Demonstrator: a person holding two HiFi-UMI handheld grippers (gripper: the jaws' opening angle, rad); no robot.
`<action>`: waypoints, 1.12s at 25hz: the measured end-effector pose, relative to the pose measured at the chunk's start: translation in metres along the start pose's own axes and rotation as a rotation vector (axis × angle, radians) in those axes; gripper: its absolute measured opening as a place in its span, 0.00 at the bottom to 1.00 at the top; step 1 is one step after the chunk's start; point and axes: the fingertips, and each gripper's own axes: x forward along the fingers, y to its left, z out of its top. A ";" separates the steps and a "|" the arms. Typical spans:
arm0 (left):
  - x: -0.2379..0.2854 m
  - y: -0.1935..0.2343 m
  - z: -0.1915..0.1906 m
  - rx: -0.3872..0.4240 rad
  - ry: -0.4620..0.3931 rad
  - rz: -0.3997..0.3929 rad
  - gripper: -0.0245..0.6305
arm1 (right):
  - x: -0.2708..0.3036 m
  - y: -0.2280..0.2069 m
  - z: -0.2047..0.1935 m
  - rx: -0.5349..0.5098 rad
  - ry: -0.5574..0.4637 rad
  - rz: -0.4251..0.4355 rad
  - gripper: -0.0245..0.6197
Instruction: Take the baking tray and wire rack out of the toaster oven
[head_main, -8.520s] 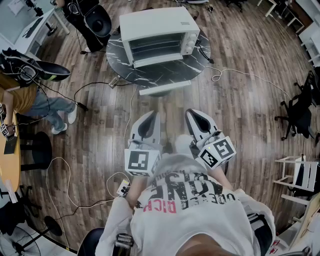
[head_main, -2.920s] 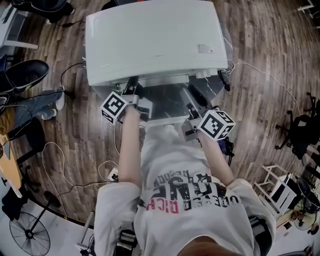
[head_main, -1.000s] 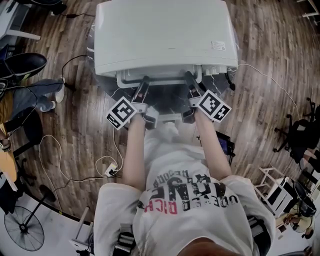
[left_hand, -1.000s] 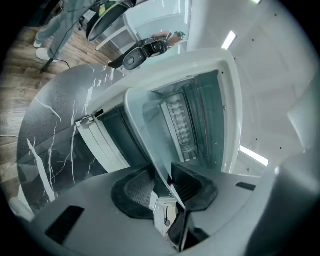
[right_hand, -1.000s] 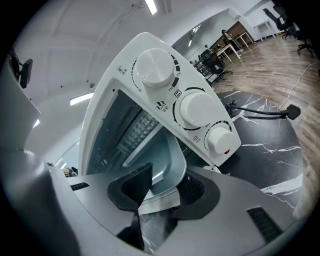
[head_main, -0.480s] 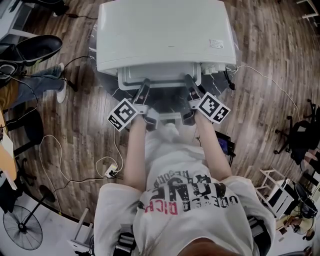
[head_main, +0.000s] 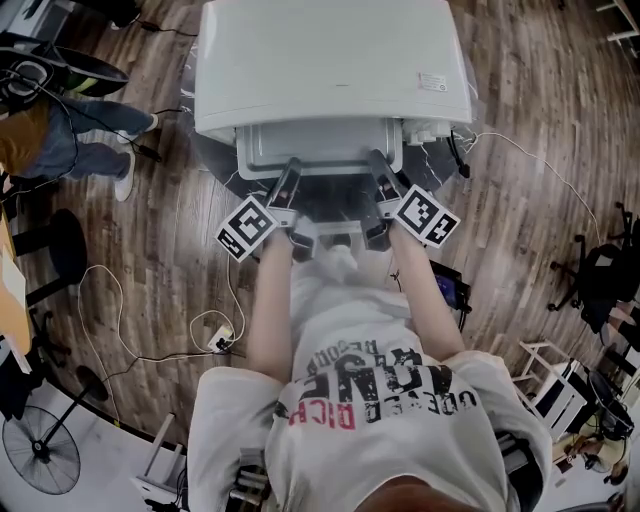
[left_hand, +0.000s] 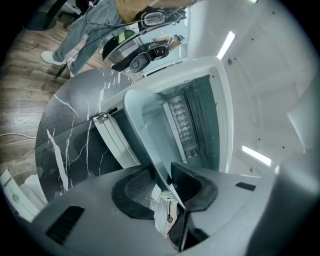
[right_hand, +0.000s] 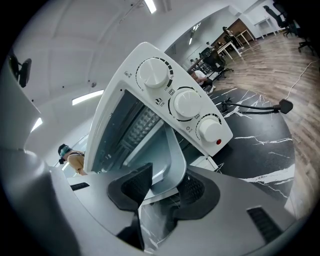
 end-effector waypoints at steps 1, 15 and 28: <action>-0.001 0.001 -0.001 -0.001 -0.001 0.001 0.18 | -0.001 0.000 -0.001 0.000 0.001 0.001 0.25; -0.016 0.011 -0.009 -0.006 -0.013 0.009 0.18 | -0.008 -0.002 -0.016 0.009 0.018 0.004 0.24; -0.037 0.030 -0.031 0.014 0.013 0.065 0.17 | -0.025 -0.017 -0.044 0.043 0.100 -0.026 0.24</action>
